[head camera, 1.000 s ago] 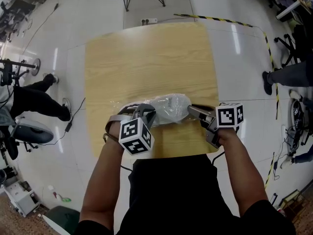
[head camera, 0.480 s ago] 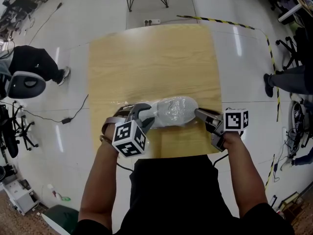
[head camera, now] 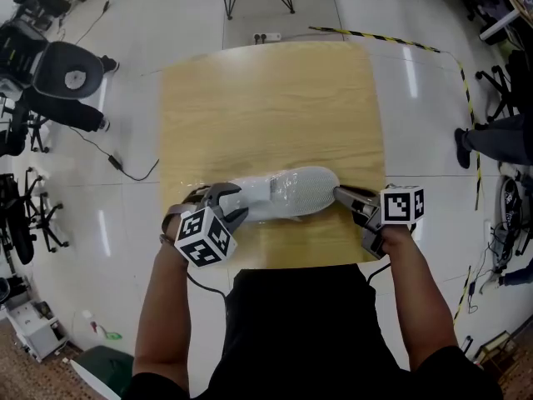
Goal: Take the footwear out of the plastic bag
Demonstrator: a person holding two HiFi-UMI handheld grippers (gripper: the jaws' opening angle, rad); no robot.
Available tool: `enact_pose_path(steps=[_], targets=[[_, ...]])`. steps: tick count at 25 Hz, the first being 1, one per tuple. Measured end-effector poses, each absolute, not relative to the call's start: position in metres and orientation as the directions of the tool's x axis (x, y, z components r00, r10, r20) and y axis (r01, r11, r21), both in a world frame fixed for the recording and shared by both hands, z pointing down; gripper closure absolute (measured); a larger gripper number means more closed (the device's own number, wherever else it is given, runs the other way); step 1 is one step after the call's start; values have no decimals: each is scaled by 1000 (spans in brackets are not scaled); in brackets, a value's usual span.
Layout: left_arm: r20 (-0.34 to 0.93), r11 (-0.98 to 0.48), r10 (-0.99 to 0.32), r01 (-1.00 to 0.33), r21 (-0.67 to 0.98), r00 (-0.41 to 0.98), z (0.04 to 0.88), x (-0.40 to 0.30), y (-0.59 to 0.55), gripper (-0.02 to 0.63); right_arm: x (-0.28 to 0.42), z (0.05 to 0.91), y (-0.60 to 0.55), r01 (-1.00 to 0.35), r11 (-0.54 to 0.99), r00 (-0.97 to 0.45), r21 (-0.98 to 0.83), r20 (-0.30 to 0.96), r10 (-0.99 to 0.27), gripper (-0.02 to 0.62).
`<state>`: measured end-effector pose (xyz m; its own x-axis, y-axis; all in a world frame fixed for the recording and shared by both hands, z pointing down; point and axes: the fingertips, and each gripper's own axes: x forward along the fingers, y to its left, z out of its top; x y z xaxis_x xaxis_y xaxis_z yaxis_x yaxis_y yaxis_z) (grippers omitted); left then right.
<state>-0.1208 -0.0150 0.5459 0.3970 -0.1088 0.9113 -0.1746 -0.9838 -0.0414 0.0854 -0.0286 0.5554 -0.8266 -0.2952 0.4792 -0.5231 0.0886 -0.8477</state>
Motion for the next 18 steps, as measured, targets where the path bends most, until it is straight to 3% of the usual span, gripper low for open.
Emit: enact_pose_path(steps=[18], targets=[[927,-982,-137,-171,-81,350,547,-150,-11,433,102,555,-24,-557,72,-800,-828,510,-316,540]])
